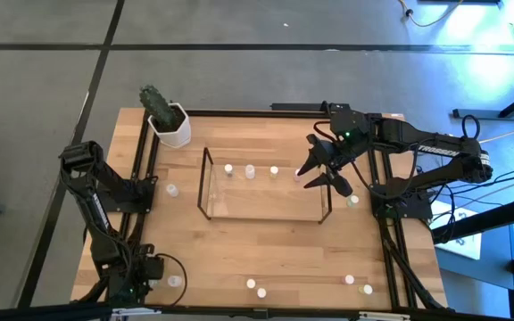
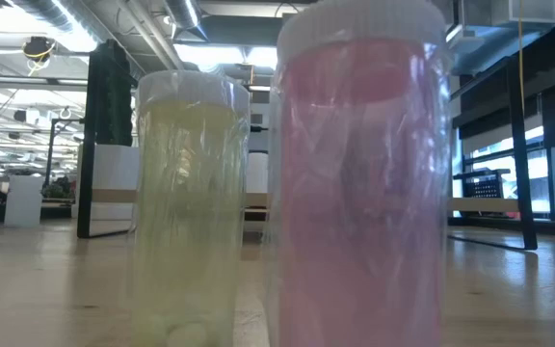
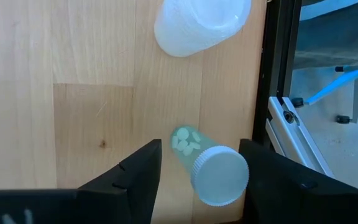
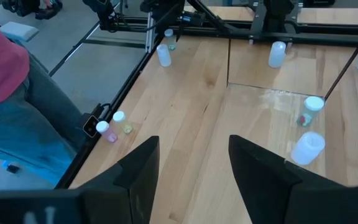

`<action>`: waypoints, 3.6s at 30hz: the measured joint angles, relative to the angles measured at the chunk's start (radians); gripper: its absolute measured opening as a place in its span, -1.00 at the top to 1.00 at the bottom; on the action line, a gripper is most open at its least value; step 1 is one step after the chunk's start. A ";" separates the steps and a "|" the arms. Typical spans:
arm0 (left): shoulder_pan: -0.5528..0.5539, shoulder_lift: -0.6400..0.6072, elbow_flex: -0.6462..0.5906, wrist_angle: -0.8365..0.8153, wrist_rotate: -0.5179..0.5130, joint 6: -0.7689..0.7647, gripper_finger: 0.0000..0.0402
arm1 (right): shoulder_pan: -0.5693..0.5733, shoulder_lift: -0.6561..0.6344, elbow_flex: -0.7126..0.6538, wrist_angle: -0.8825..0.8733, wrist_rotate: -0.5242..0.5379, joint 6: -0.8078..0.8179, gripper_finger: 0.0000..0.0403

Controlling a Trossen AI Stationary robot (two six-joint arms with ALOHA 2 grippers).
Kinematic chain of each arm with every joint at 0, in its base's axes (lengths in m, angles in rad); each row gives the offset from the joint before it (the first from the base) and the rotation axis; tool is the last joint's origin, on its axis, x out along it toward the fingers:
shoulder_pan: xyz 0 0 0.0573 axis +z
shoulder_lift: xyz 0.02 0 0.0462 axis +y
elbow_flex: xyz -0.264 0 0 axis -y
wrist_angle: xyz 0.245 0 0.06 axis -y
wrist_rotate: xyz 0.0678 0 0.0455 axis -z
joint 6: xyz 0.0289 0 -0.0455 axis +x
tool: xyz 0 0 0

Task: Pick and place medicine bottles onto shelf by color
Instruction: Put the bottom blue pill bottle aligned with the other blue pill bottle on the shelf

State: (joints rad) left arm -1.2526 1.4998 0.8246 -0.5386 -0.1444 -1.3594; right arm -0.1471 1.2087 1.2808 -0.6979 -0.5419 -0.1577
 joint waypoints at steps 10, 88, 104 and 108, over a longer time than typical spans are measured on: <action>0.000 0.000 0.000 -0.003 0.008 0.000 0.17 | 0.000 0.000 0.000 0.000 0.000 0.000 0.03; 0.290 -0.432 0.080 -0.356 -0.398 -0.259 0.47 | 0.000 0.000 0.000 -0.003 0.035 -0.004 0.03; 0.684 -0.407 0.426 -0.503 -0.388 0.363 0.47 | 0.000 0.000 0.000 -0.003 0.104 0.000 0.03; 0.794 -0.373 0.499 -0.505 -0.358 0.514 0.47 | 0.000 0.000 0.000 -0.003 0.104 0.000 0.03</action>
State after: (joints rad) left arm -0.4585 1.1273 1.3236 -1.0439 -0.5021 -0.8453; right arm -0.1471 1.2087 1.2808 -0.7006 -0.4377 -0.1581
